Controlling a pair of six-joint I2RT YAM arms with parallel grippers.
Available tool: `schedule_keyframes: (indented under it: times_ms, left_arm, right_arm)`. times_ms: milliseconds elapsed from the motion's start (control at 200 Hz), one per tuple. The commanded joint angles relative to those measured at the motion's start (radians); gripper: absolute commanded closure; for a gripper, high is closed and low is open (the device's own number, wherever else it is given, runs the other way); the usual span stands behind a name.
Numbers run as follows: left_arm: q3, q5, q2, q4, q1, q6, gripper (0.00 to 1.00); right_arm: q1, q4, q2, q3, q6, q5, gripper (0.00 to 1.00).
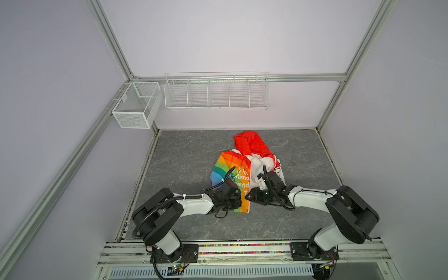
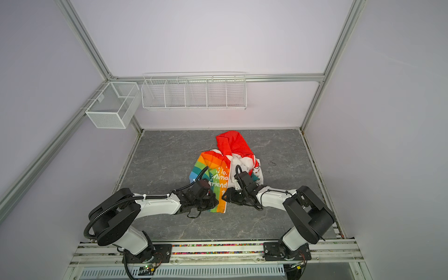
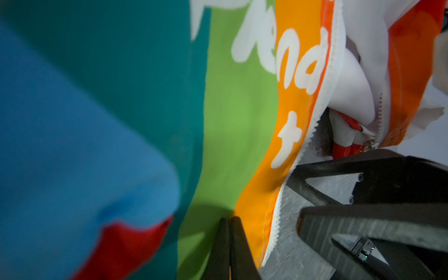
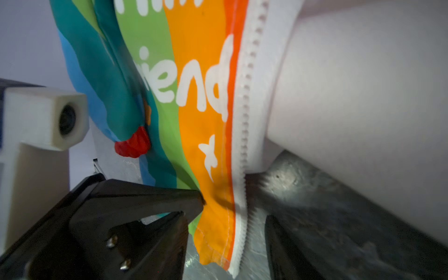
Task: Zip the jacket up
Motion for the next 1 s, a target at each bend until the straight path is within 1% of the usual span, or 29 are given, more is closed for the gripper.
schedule_keyframes:
  times_ms: [0, 155, 415, 700, 800, 995]
  left_arm:
    - [-0.021, 0.001, 0.002, 0.012, 0.006, -0.013, 1.0]
    - [-0.023, 0.0, 0.003, 0.01, 0.008, -0.011, 1.0]
    - [-0.012, 0.009, 0.023, 0.018, 0.008, -0.012, 1.0]
    - [-0.044, -0.004, 0.002, 0.047, 0.008, -0.029, 1.0]
    - [-0.042, -0.003, 0.003, 0.039, 0.007, -0.028, 1.0]
    - [-0.04, -0.009, 0.0, 0.039, 0.007, -0.031, 1.0]
  right_arm:
    - [0.01, 0.045, 0.053, -0.029, 0.038, -0.02, 0.46]
    - [0.012, 0.107, 0.059, -0.052, 0.058, -0.042, 0.46]
    - [0.024, 0.172, -0.012, -0.102, 0.074, -0.068, 0.46]
    - [0.039, 0.141, -0.059, -0.094, 0.068, -0.073, 0.46]
    - [0.043, 0.128, -0.083, -0.098, 0.065, -0.057, 0.45]
    - [0.045, 0.129, -0.08, -0.091, 0.062, -0.067, 0.45]
